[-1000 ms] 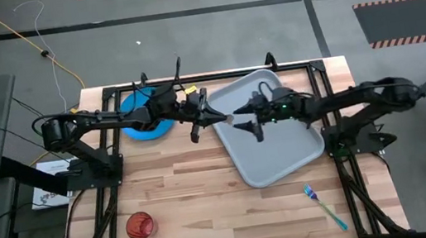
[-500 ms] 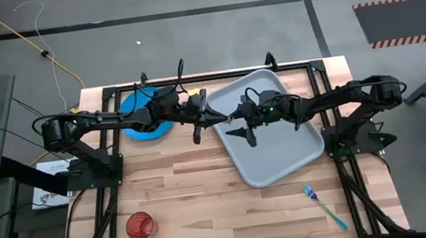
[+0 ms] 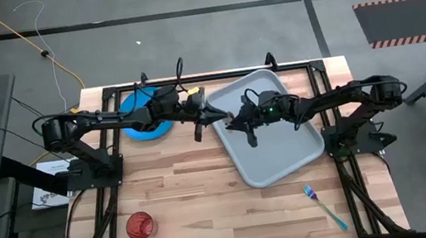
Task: Pick and place plate/cup/fork/spoon on tray
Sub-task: Put the yellow spoon on the gray serving tray
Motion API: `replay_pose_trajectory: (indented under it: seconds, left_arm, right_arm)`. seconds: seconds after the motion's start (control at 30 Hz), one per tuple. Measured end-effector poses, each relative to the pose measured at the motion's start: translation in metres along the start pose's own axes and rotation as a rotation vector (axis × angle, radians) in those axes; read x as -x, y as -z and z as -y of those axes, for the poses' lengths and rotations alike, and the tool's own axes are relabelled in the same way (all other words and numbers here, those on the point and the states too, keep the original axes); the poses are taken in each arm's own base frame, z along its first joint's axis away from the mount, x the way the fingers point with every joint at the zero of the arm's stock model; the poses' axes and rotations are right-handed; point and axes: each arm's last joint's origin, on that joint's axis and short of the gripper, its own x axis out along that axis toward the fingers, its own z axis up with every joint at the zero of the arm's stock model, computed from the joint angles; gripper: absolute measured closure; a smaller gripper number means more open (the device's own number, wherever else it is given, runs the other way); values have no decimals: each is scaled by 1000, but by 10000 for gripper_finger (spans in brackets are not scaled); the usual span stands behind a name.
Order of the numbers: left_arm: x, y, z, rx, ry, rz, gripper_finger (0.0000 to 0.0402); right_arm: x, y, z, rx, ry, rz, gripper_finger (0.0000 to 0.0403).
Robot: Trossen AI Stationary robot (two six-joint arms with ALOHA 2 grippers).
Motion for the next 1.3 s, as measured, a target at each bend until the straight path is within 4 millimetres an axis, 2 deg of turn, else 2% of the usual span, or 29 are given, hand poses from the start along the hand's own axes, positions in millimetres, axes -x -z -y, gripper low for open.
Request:
replay_pose_trajectory:
  seconds: [0.2,0.37,0.5,0.57,0.7,0.87,1.0,1.17,1.3]
  left_arm:
    - [10,-9,-9,-24,-37,22,339]
    - [36,-27,-13,-36,-90,-5,290]
    - [56,-39,-7,-67,-122,-47,267]
    - [59,-37,-4,-81,-135,-65,262]
    - [59,-12,-1,-99,-173,-48,260]
    - [51,30,1,-177,-309,33,259]
    - [31,53,8,-378,-430,-72,259]
    - [1,61,19,-650,-582,-190,259]
    - [-20,63,23,-698,-609,-230,246]
  right_arm:
    - [12,-2,5,-28,22,-57,376]
    - [34,-7,10,-55,94,-132,390]
    - [52,-9,11,-71,259,-140,389]
    - [58,-11,10,-89,322,-74,389]
    - [66,-14,6,-141,392,160,389]
    - [70,-10,4,-305,426,427,390]
    - [62,-8,2,-382,436,481,390]
    - [52,-1,0,-424,506,515,390]
    - [44,1,-2,-432,531,536,390]
